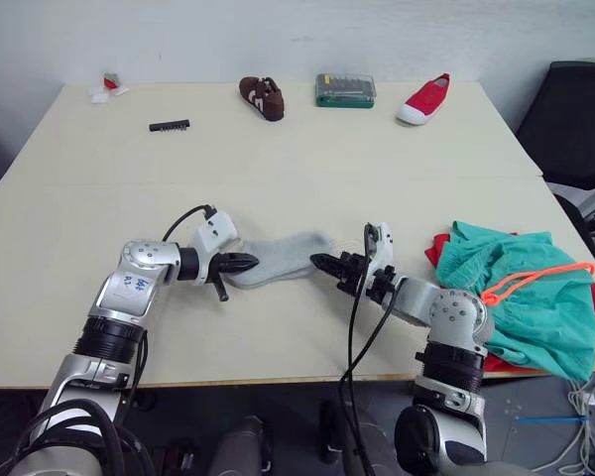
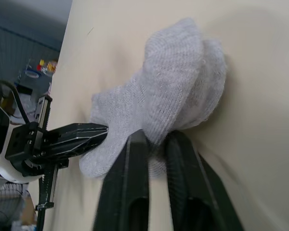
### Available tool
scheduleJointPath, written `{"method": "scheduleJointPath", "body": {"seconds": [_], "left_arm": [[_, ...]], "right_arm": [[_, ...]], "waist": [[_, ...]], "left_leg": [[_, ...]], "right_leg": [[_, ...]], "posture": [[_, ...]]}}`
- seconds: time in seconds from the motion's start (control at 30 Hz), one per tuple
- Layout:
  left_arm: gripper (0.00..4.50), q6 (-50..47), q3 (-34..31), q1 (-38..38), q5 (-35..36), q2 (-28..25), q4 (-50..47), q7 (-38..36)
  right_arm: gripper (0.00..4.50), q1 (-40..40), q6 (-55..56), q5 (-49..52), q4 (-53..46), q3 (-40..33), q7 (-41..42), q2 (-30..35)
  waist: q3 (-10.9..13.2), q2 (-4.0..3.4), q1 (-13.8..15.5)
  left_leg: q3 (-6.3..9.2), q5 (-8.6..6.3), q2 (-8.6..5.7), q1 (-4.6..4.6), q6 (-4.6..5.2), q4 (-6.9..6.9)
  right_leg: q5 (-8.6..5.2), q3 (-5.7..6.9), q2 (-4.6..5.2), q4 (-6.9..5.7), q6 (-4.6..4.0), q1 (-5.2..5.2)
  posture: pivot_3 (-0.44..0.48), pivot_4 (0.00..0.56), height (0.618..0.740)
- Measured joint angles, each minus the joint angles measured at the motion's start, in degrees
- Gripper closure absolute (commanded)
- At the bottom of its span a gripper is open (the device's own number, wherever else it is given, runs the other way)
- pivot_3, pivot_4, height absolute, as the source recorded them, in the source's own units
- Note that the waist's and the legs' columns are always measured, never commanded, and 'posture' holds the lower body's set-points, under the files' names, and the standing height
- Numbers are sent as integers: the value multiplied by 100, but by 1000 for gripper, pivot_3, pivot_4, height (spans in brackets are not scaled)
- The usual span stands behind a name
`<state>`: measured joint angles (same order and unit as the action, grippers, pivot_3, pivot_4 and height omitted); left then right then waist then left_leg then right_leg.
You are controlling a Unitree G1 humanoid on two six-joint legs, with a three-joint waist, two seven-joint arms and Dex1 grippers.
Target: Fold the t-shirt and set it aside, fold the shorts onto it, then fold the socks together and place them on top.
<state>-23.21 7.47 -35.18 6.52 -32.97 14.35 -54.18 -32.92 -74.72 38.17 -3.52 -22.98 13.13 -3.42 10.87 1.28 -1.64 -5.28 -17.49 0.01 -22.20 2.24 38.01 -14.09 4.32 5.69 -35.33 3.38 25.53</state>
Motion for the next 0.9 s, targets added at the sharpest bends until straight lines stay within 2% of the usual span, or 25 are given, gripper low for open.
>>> {"method": "scheduleJointPath", "body": {"seconds": [0.17, 0.3, 0.47, 0.77, 0.8, 0.9], "left_arm": [[4500, 4, -1, -2, 0, 33, 1, 44], [4500, 2, 2, -14, -10, 86, 14, 117], [4500, -9, 6, -19, -10, 163, 15, 191], [4500, -161, -107, 89, 33, 155, -97, 341], [4500, -228, -168, 136, 44, 148, -161, 384], [4500, -367, -284, 236, 92, 109, -273, 454]], "right_arm": [[4486, 2, 280, 34, -280, 849, 688, 670], [4486, -260, 930, -252, -253, 2125, 1522, 1163], [4486, -655, 1916, -807, 194, 3196, 2035, 1148], [4486, -936, 2922, -1668, 1027, 4008, 2400, 1066], [4023, -935, 2974, -1707, 1091, 4066, 2484, 1085], [3150, -934, 3006, -1759, 1226, 4072, 2599, 1071]], "waist": [[1, -2, -2], [1, -2, -28], [1, -2, -4], [1, -2, -13], [1, -2, -28], [1, -2, -36]], "left_leg": [[1, -2, 0, -6, 3, -4], [-2, -2, 1, -6, 3, -5], [-2, 0, 2, -8, 0, -4], [-1, 11, 1, -10, -21, -2], [-2, 10, 2, -10, -20, -2], [0, 9, 6, -8, -22, -2]], "right_leg": [[0, 3, -2, 8, 0, 3], [0, 3, -9, 10, 0, 4], [1, 7, -10, 5, 2, 3], [2, 7, -6, -2, 4, 3], [2, 6, -6, -2, 4, 3], [1, 8, -8, 0, 3, 4]], "posture": [[0, 150, 740], [0, 150, 740], [0, 150, 740], [0, 150, 740], [0, 150, 740], [0, 150, 740]]}}
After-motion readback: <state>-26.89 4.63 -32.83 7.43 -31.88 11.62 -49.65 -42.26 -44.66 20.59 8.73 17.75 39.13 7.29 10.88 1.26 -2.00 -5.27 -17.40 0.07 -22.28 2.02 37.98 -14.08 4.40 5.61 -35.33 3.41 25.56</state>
